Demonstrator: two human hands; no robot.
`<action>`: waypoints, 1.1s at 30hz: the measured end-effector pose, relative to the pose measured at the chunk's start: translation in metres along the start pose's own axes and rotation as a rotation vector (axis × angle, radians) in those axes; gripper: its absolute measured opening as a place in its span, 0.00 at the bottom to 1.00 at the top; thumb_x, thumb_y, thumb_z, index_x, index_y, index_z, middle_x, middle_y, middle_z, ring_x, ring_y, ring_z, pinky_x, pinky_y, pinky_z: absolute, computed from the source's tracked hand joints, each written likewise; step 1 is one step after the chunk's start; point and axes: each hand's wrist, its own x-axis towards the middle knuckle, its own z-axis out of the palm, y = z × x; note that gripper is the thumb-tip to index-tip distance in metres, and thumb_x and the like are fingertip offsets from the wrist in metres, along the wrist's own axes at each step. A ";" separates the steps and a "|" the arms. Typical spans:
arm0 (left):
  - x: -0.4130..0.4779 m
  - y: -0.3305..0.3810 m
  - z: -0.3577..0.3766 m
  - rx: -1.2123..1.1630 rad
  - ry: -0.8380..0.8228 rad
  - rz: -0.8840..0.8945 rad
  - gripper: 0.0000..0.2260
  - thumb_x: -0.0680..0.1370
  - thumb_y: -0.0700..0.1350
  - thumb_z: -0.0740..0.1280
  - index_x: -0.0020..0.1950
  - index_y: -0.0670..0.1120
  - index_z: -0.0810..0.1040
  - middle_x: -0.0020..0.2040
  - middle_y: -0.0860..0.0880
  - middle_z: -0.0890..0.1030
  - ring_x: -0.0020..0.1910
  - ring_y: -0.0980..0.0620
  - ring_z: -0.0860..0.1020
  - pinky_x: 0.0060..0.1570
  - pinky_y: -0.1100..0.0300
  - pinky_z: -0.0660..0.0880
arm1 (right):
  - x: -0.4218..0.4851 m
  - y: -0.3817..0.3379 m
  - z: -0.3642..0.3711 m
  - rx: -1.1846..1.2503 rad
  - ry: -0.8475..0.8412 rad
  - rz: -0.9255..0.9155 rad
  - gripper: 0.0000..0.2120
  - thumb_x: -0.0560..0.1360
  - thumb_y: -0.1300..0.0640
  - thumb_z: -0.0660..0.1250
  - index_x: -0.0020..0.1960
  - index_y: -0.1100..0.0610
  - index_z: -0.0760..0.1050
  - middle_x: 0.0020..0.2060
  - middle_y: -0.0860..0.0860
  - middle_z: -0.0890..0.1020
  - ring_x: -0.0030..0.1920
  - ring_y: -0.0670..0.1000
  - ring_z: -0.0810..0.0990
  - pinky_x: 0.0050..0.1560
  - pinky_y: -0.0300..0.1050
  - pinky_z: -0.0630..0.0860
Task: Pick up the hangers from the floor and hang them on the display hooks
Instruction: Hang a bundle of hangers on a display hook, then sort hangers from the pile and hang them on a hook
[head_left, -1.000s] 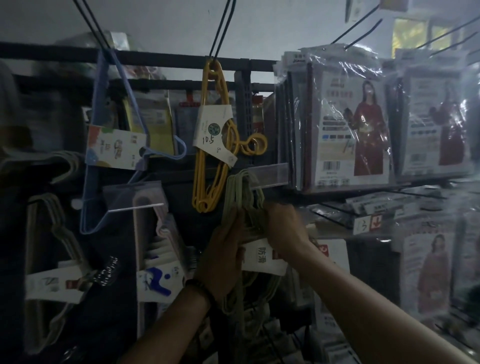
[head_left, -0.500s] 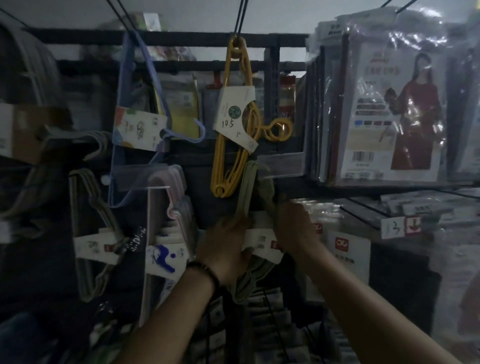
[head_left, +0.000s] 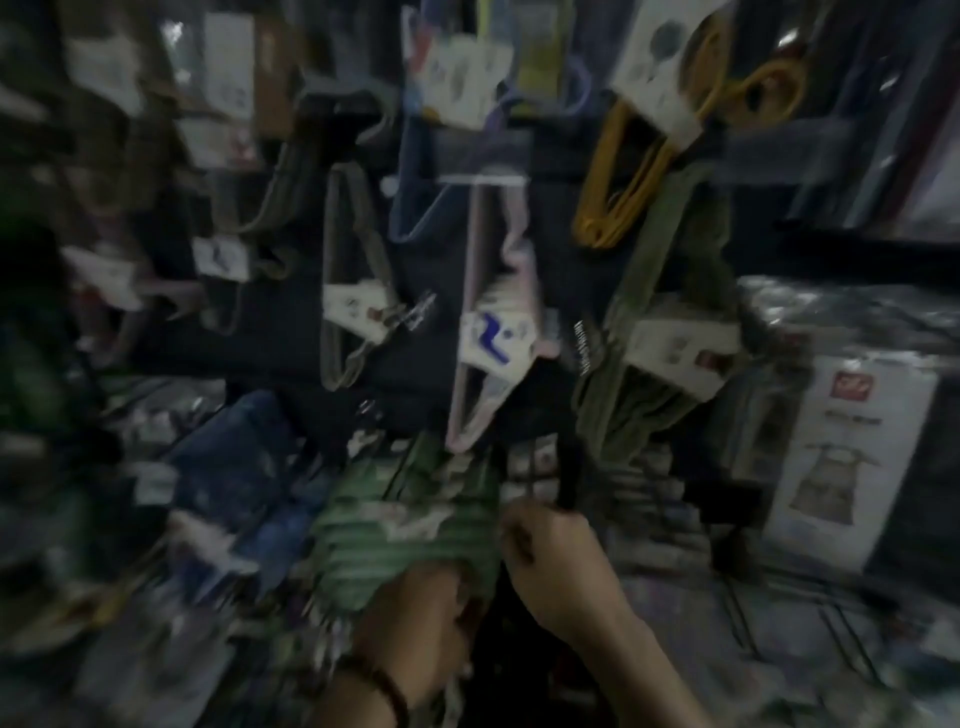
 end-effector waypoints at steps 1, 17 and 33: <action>-0.020 -0.024 0.013 0.021 -0.070 -0.073 0.13 0.78 0.57 0.62 0.55 0.51 0.79 0.51 0.50 0.84 0.52 0.46 0.83 0.43 0.58 0.73 | -0.010 -0.011 0.025 -0.039 -0.120 -0.028 0.10 0.76 0.42 0.57 0.40 0.46 0.68 0.33 0.48 0.74 0.35 0.55 0.77 0.36 0.54 0.75; -0.443 -0.353 0.079 -0.351 -0.280 -0.840 0.14 0.83 0.62 0.62 0.63 0.57 0.78 0.61 0.51 0.82 0.58 0.46 0.81 0.59 0.49 0.80 | -0.202 -0.248 0.393 -0.046 -1.047 -0.339 0.12 0.82 0.46 0.66 0.55 0.53 0.82 0.51 0.47 0.85 0.52 0.46 0.81 0.48 0.38 0.71; -0.541 -0.576 0.081 -0.717 -0.106 -1.343 0.12 0.85 0.56 0.62 0.65 0.56 0.80 0.59 0.53 0.84 0.53 0.55 0.82 0.56 0.57 0.82 | -0.157 -0.467 0.684 -0.178 -1.399 -0.526 0.10 0.82 0.47 0.65 0.44 0.49 0.76 0.41 0.45 0.82 0.44 0.48 0.81 0.44 0.46 0.77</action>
